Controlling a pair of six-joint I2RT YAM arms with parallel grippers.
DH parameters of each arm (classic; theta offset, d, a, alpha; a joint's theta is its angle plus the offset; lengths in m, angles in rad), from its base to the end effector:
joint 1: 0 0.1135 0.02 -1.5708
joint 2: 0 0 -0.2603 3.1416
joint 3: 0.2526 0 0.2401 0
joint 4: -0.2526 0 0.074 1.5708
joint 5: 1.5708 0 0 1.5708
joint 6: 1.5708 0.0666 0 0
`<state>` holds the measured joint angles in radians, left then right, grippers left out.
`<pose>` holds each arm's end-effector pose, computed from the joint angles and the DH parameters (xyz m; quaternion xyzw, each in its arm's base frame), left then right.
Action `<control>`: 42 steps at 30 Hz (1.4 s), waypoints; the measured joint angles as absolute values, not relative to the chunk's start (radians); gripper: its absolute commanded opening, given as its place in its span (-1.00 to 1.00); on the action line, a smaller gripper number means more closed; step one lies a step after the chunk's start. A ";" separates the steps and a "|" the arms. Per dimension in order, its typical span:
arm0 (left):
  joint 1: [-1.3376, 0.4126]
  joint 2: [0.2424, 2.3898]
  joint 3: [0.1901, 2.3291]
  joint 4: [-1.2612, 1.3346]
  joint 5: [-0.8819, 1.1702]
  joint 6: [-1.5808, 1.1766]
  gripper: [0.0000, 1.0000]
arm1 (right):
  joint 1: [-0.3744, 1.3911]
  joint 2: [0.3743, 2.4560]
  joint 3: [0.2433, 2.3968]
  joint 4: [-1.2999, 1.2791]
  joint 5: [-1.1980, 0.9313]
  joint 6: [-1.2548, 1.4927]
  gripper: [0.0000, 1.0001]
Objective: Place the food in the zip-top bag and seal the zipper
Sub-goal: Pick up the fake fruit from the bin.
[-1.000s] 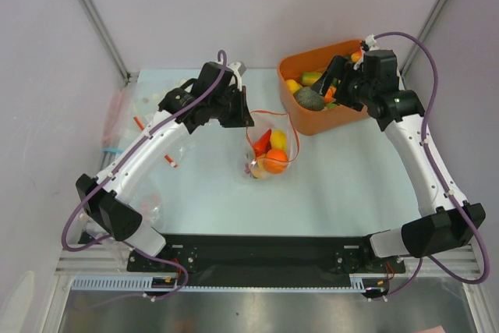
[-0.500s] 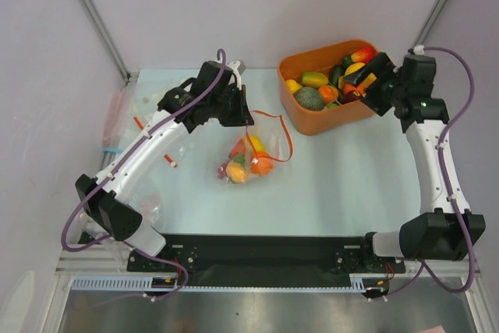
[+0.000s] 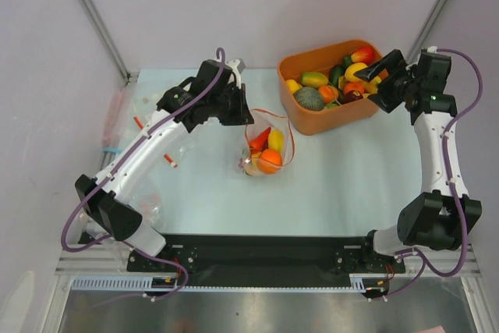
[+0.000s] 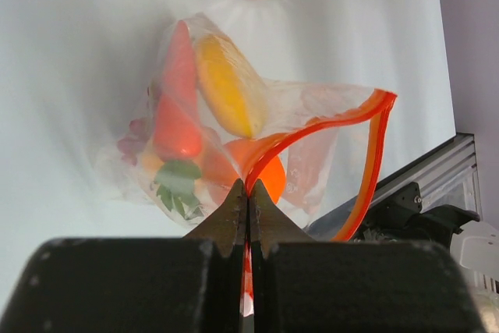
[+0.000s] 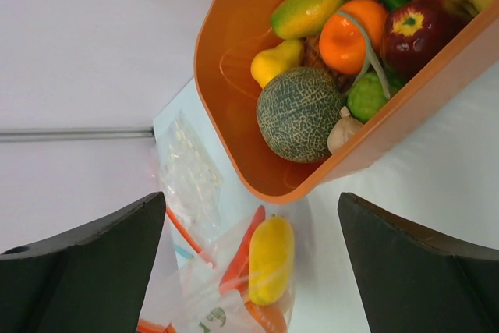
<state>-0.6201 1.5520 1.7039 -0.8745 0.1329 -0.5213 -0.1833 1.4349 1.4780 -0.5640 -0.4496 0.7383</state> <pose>0.2723 -0.2053 0.3757 0.0722 0.9069 -0.2727 0.3128 0.3304 -0.0318 0.3747 0.2751 0.8053 0.3194 0.4170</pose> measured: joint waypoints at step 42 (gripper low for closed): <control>-0.618 1.590 1.755 -0.854 0.083 -0.493 -0.99 | -0.082 2.138 2.098 -0.601 0.073 0.793 0.89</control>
<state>-0.6178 1.5898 1.7546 -0.8539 0.0834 -0.4931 -0.0822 2.1380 2.0975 -0.6010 0.0731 0.7933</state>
